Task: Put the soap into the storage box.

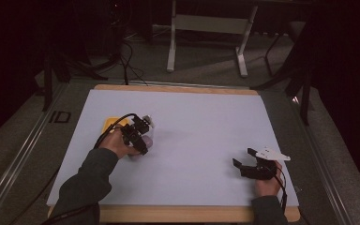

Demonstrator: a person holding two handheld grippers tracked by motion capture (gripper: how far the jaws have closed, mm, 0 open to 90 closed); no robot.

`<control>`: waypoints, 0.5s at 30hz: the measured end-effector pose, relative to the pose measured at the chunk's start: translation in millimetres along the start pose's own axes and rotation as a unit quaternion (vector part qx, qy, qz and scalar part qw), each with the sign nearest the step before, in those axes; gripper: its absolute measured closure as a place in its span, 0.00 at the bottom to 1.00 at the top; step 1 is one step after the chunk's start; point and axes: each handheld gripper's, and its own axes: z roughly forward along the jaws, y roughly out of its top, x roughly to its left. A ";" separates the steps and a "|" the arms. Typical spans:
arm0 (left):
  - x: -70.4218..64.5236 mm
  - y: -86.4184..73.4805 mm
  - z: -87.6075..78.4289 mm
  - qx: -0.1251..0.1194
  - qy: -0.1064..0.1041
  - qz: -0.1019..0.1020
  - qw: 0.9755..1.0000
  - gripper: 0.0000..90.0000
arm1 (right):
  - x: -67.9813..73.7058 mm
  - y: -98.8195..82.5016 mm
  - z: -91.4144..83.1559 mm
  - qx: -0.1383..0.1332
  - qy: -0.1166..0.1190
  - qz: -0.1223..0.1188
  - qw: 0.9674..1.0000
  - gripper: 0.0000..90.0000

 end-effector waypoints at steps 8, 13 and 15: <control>9.6 1.1 -7.6 0.001 0.006 -0.011 1.000 0.55 | 0.0 0.0 -0.1 0.000 0.000 0.000 1.000 0.20; 13.7 1.4 -10.6 0.000 0.006 -0.013 1.000 0.55 | -0.1 0.0 -0.1 0.000 0.000 0.001 1.000 0.20; 14.1 1.8 -11.6 -0.002 0.006 -0.016 1.000 0.55 | -0.1 0.0 -0.1 -0.001 0.000 0.000 1.000 0.19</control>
